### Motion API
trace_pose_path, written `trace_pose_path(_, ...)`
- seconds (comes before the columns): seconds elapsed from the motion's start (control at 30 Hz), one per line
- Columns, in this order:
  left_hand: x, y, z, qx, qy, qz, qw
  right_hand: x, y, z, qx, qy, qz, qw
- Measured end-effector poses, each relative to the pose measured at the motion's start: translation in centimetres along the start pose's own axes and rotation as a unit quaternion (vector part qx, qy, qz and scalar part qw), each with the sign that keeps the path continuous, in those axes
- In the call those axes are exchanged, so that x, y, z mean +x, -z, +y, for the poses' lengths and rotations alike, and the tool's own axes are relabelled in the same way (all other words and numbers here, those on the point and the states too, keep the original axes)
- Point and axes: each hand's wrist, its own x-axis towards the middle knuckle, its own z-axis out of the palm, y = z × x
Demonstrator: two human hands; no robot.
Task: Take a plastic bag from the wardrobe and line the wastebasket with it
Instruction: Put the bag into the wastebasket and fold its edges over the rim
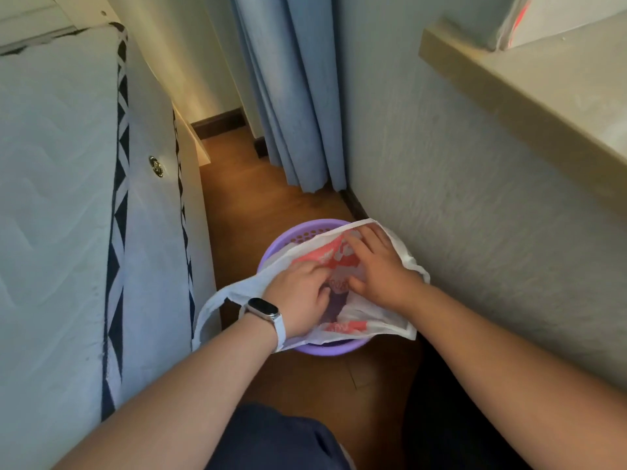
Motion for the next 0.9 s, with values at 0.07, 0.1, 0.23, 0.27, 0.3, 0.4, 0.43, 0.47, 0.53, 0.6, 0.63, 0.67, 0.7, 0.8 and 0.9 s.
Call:
trace_pose_path(0.07, 0.4, -0.3, -2.0, 0.058, 0.026, 0.026, 0.998, 0.2, -0.3, 0.6, -0.042, -0.04, -0.023, 0.998)
trace_pose_path(0.1, 0.5, -0.5, -2.9, 0.083, 0.043, 0.037, 0.995, 0.3, -0.4, 0.8, -0.083, -0.045, -0.022, 0.995)
trace_pose_path(0.23, 1.9, -1.9, -5.4, 0.128, 0.093, 0.044, 0.986, 1.0, -1.0, 1.9, -0.113, -0.065, -0.035, 0.991)
trace_pose_path(0.27, 2.4, -2.1, -6.0, 0.119, 0.103, 0.049, 0.986, 1.3, -1.2, 2.2, -0.099, -0.074, -0.044, 0.991)
trace_pose_path(0.3, 3.0, -2.3, -6.4, 0.101, 0.113, 0.057, 0.987, 1.6, -1.3, 2.5, -0.086, -0.083, -0.049, 0.992)
trace_pose_path(0.4, 4.7, -2.5, -7.7, 0.022, 0.131, 0.078, 0.988, 2.6, -1.2, 3.5, -0.034, -0.097, -0.04, 0.994)
trace_pose_path(0.43, 5.3, -2.4, -8.1, -0.005, 0.134, 0.074, 0.988, 2.9, -1.1, 3.8, -0.017, -0.098, -0.037, 0.994)
trace_pose_path(0.47, 5.8, -2.5, -8.7, -0.029, 0.134, 0.067, 0.988, 3.2, -1.1, 4.1, -0.004, -0.098, -0.038, 0.994)
trace_pose_path(0.53, 6.6, -2.6, -9.8, -0.074, 0.125, 0.052, 0.988, 3.8, -1.1, 4.4, 0.029, -0.097, -0.04, 0.994)
trace_pose_path(0.6, 6.9, -2.7, -10.7, -0.138, 0.129, 0.04, 0.981, 4.4, -1.2, 4.5, 0.064, -0.106, -0.043, 0.991)
trace_pose_path(0.63, 6.8, -2.7, -10.9, -0.165, 0.139, 0.035, 0.976, 4.6, -1.3, 4.5, 0.079, -0.118, -0.045, 0.989)
trace_pose_path(0.67, 6.7, -2.8, -11.2, -0.183, 0.149, 0.032, 0.971, 4.8, -1.5, 4.6, 0.098, -0.13, -0.045, 0.986)
trace_pose_path(0.7, 6.6, -2.9, -11.4, -0.19, 0.158, 0.031, 0.968, 4.8, -1.5, 4.6, 0.122, -0.136, -0.041, 0.982)
trace_pose_path(0.8, 6.5, -3.0, -11.5, -0.185, 0.179, 0.032, 0.966, 4.7, -1.7, 4.7, 0.152, -0.151, -0.034, 0.976)
trace_pose_path(0.9, 6.2, -2.7, -11.2, -0.18, 0.2, 0.021, 0.963, 4.5, -1.7, 4.7, 0.152, -0.178, -0.035, 0.971)
